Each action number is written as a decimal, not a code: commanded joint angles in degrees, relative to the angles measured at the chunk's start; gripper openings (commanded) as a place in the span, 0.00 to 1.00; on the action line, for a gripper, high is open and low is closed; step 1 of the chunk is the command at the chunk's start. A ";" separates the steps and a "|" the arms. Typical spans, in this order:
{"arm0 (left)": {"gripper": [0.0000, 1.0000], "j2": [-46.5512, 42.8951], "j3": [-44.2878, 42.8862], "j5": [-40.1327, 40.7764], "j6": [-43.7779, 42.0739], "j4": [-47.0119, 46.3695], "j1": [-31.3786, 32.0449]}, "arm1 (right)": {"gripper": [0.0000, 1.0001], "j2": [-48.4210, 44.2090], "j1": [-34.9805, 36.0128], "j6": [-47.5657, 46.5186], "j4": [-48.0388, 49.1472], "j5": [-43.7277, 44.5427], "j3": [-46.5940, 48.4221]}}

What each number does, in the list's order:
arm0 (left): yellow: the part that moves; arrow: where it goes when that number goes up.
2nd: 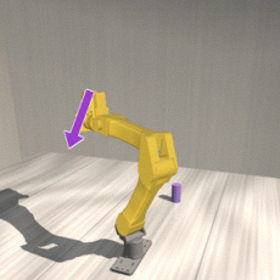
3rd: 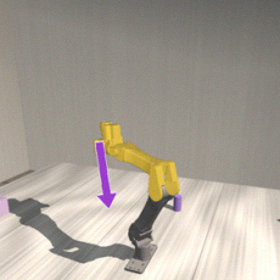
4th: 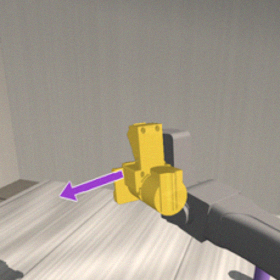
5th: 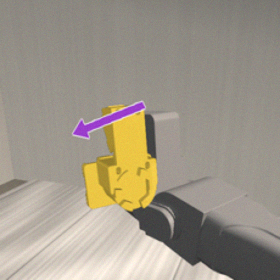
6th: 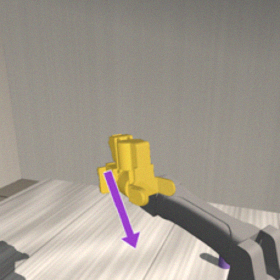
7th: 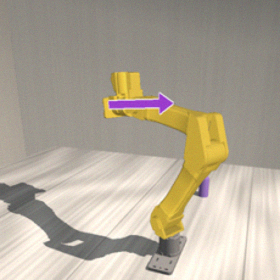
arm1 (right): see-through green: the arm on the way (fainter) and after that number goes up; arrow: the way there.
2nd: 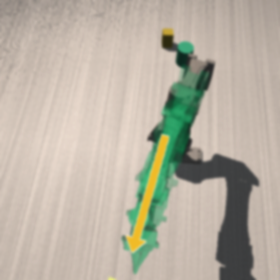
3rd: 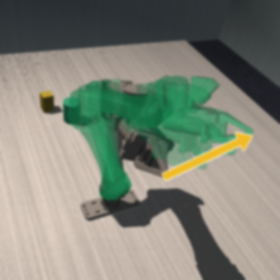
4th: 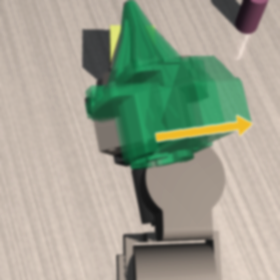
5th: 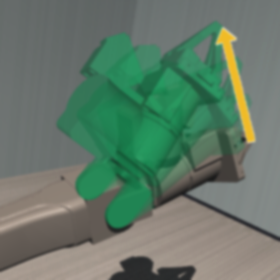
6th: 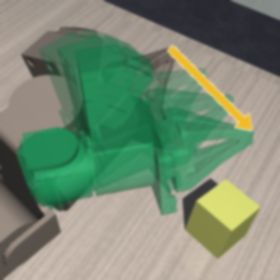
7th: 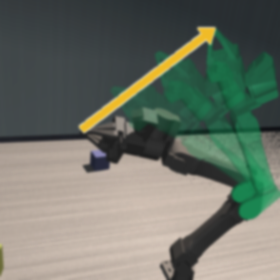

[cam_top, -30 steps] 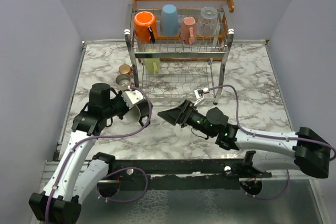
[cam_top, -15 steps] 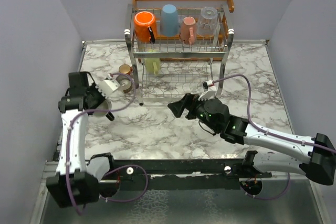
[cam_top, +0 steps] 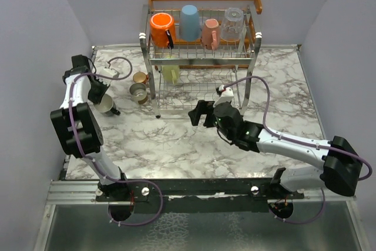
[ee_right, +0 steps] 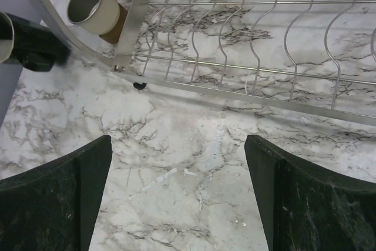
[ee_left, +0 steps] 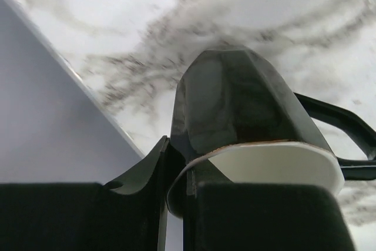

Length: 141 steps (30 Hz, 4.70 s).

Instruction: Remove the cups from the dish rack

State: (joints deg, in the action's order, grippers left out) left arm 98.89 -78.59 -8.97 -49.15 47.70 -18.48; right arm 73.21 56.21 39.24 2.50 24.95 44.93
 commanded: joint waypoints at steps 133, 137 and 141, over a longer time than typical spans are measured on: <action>0.83 -40.21 28.85 -49.29 -9.27 1.13 8.47 | 0.01 11.88 -5.38 -8.73 37.12 -0.09 -4.39; 0.84 -43.44 32.58 -46.86 -5.68 -6.03 15.82 | 0.01 6.04 -4.67 -0.12 34.69 -5.09 -8.12; 0.84 -45.75 35.32 -46.82 -1.81 -13.44 20.96 | 0.01 1.69 -4.22 8.83 30.93 -9.73 -10.14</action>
State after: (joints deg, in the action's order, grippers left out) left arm 55.77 -45.15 -55.51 -54.26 43.07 -1.19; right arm 79.85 51.46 36.45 32.47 21.52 35.66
